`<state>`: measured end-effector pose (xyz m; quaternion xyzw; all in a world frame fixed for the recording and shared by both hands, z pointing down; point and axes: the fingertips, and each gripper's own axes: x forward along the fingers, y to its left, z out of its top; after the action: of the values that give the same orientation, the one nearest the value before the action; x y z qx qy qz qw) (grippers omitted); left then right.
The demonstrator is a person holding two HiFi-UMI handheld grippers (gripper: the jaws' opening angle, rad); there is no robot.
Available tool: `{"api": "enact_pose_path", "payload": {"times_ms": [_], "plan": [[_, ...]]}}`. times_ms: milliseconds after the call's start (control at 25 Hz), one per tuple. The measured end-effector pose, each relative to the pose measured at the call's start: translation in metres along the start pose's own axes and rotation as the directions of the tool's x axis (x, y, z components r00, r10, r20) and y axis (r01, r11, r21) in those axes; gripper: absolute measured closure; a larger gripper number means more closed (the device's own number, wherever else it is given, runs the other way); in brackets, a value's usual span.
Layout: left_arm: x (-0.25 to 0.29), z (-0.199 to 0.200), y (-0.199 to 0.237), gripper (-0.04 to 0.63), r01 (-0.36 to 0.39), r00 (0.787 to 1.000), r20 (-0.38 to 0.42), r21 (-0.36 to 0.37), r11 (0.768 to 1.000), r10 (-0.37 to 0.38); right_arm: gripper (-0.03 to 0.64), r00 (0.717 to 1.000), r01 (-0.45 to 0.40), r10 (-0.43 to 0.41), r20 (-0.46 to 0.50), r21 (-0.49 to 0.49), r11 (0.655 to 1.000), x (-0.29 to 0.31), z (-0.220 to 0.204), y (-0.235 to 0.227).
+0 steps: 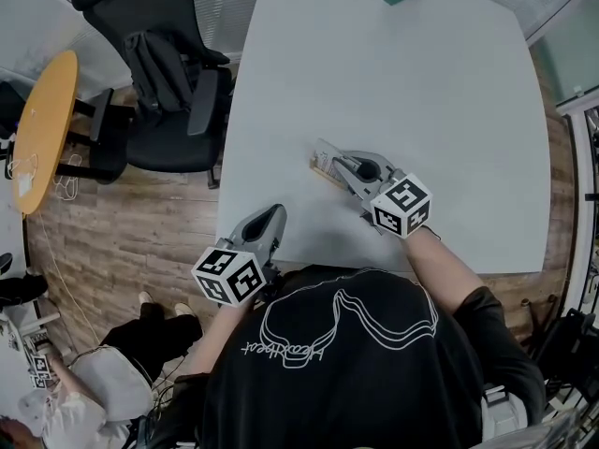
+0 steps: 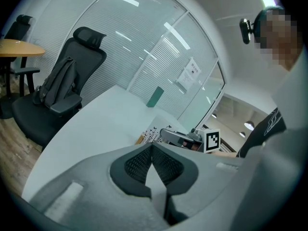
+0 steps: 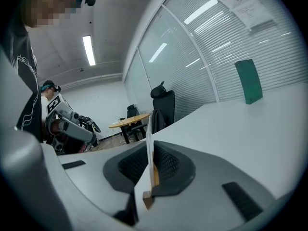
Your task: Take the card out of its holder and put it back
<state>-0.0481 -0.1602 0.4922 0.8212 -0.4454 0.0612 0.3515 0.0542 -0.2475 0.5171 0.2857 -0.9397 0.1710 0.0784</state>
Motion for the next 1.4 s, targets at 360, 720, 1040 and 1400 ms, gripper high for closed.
{"api": "enact_pose_path", "payload": {"times_ms": [360, 720, 1040, 1400], "plan": [[-0.005, 0.009, -0.005, 0.581, -0.011, 1.000, 0.022, 0.027, 1.000, 0.010, 0.592, 1.000, -0.012, 0.012, 0.005, -0.033, 0.999, -0.003, 0.001, 0.001], [-0.011, 0.006, -0.009, 0.581, -0.004, 1.000, 0.014, 0.039, 0.999, 0.003, 0.595, 1.000, -0.018, 0.019, 0.016, -0.046, 0.999, -0.005, 0.006, 0.005], [-0.015, 0.014, -0.013, 0.582, 0.011, 1.000, 0.015, 0.055, 0.998, -0.012, 0.595, 0.999, -0.008, 0.010, 0.040, -0.047, 0.999, -0.008, 0.017, 0.000], [-0.029, 0.034, -0.025, 0.582, 0.070, 0.997, 0.027, 0.093, 0.993, -0.073, 0.595, 0.999, 0.027, -0.023, 0.033, -0.099, 0.995, -0.010, 0.041, 0.007]]}}
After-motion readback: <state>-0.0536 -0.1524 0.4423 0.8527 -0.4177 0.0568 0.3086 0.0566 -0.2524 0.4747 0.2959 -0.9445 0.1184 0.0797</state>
